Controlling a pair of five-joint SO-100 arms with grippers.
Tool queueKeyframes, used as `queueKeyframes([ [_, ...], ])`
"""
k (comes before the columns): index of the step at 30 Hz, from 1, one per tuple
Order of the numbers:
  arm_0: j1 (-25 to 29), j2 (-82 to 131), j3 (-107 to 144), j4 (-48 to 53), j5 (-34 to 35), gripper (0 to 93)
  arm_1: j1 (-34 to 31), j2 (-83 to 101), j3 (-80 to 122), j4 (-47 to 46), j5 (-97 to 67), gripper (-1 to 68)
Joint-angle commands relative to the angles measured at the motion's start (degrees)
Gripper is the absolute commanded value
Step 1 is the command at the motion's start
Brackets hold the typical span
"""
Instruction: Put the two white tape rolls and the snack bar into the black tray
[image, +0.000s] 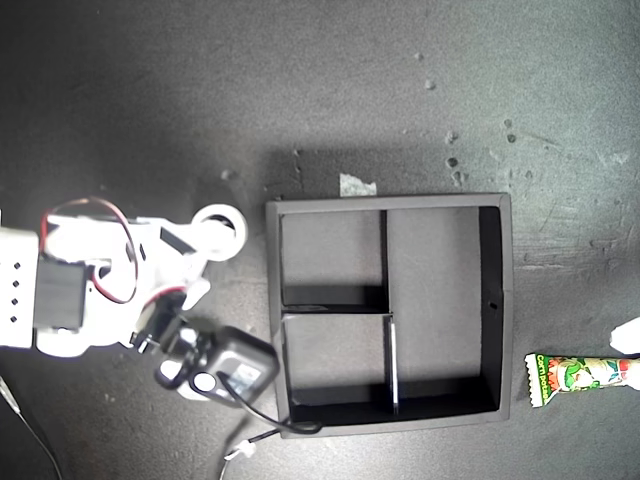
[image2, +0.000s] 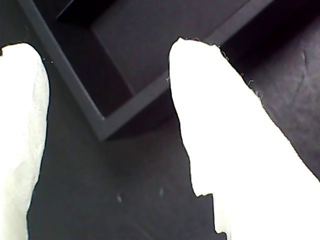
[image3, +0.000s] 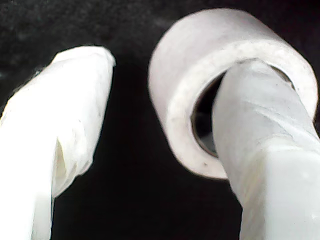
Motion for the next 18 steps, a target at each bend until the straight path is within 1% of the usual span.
queueKeyframes([
  [1,0.88,3.16,-0.88,0.97,0.35,15.3,-0.26,-0.09,-0.26,-1.41,-2.11,15.2],
  [10,0.97,0.62,-0.44,0.79,-0.79,15.2,-0.26,-0.09,-0.09,-1.41,-2.11,15.1],
  [18,-0.26,-9.93,-4.39,0.88,-2.55,15.2,-0.35,-0.09,0.26,-1.58,-2.20,15.1],
])
